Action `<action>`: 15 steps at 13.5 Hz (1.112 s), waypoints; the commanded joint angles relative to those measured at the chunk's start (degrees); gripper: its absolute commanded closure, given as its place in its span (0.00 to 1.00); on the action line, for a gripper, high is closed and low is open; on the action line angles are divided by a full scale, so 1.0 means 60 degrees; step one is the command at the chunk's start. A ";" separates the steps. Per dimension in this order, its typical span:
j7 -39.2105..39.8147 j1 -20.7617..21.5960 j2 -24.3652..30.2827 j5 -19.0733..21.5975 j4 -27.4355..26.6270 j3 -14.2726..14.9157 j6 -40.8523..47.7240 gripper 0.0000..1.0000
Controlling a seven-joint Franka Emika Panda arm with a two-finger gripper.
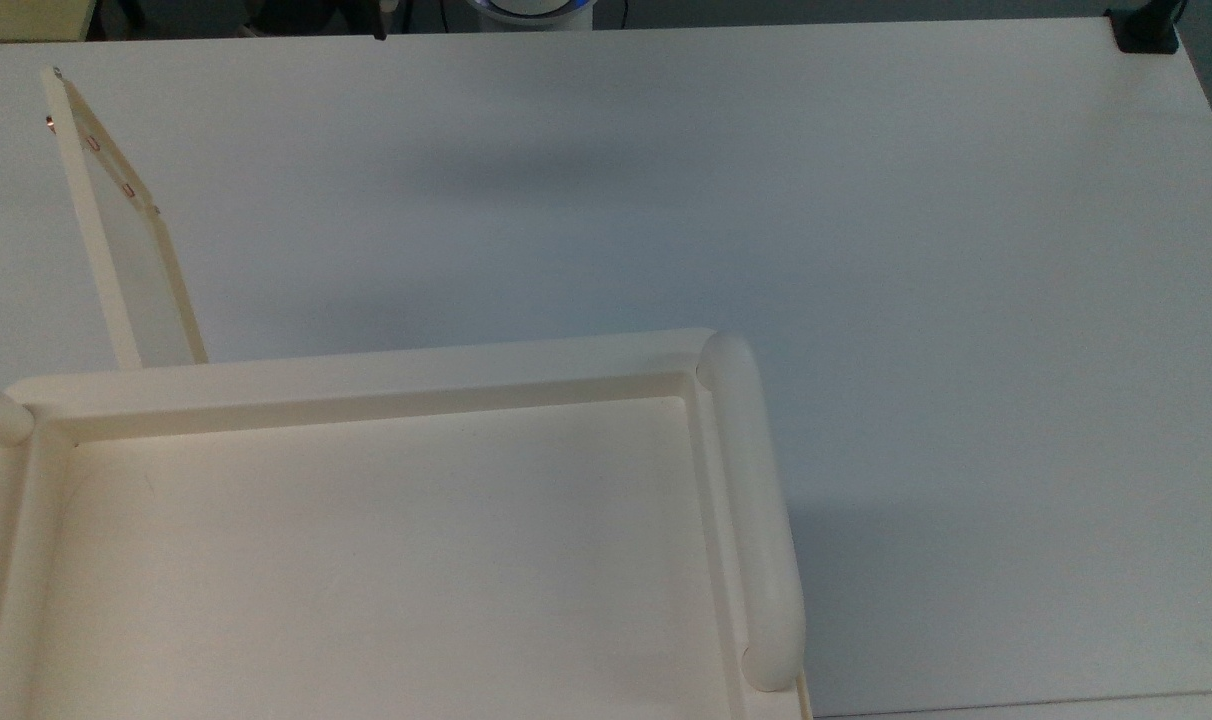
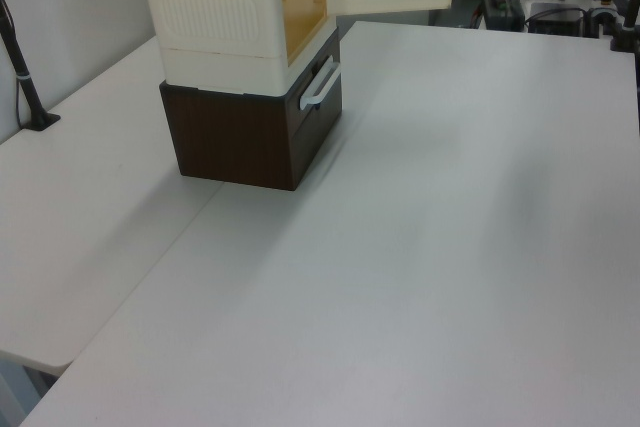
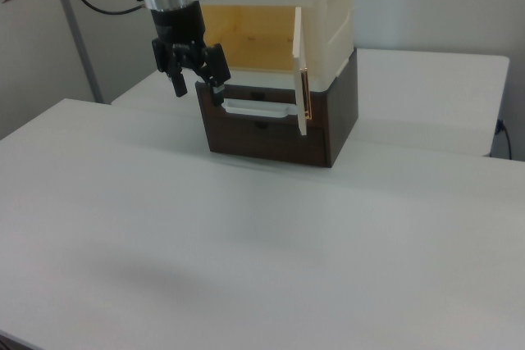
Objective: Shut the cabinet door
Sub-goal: 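Move the gripper toward the open cream cabinet door's edge, then lower the gripper beside the outer edge of the open door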
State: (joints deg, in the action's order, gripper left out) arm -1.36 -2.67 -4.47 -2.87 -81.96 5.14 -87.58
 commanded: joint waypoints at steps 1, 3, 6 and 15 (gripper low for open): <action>0.0095 0.0006 -0.0031 0.0170 -0.0067 0.0051 0.0080 0.00; 0.0095 0.0035 -0.0046 0.0170 -0.0095 0.0051 0.0094 0.00; 0.0152 0.0122 -0.0105 0.0141 -0.0125 0.0022 0.0153 0.00; 0.2640 0.0226 -0.0105 -0.0020 0.0153 0.0168 -0.1131 0.96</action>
State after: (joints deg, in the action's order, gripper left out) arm 5.88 -1.38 -5.61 -2.94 -81.73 5.12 -88.74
